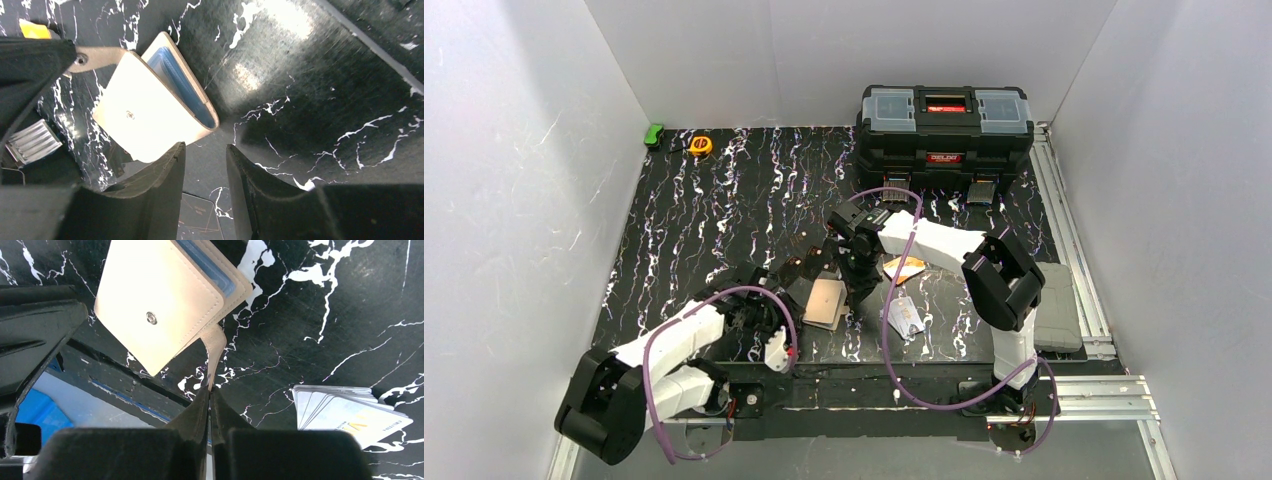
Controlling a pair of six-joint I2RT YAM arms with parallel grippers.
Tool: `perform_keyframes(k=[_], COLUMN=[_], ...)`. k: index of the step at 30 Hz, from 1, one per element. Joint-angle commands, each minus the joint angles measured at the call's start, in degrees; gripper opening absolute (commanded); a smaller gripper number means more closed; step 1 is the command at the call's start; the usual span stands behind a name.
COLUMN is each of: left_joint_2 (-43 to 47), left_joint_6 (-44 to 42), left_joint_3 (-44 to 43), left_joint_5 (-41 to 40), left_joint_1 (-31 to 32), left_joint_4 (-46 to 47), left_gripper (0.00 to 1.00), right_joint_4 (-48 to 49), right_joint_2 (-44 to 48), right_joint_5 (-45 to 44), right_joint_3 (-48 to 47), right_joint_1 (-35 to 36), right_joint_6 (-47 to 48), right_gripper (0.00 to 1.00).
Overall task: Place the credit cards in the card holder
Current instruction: Close the card holder at the center of the board.
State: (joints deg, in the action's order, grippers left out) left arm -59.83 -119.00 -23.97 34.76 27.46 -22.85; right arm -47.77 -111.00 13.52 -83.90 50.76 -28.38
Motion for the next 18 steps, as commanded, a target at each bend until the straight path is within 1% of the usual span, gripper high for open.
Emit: perform_keyframes(k=[1,5,10,14,18], left_joint_2=[-2.40,-5.87,-10.87,-13.16,-15.62], left_joint_6=[-1.44,-4.57,-9.25,-10.50,-13.43], left_joint_3=[-0.79,-1.66,-3.32,-5.09,-6.16], left_joint_5=[1.50,2.92,5.60,6.61,8.38], left_joint_1=[-1.24,-1.27,-1.27,-1.27,-1.21], left_joint_4=[1.61,2.70,4.84,5.53,5.35], left_gripper=[0.34,0.34,0.35,0.35,0.37], right_joint_4=[-1.73,-2.32,-3.92,-4.96,-3.64], right_joint_2=[-0.28,-0.36,-0.20,-0.54,-0.60], right_joint_5=[-1.94,-3.97,-7.90,-10.54,-7.48], right_joint_3=[-1.44,-1.43,-2.00,-2.71,-3.56], right_joint_1=[-0.05,-0.07,-0.09,-0.11,-0.14], right_joint_6=[0.69,2.37,6.69,9.75,10.84], right_gripper=[0.01,0.01,0.01,0.01,0.01])
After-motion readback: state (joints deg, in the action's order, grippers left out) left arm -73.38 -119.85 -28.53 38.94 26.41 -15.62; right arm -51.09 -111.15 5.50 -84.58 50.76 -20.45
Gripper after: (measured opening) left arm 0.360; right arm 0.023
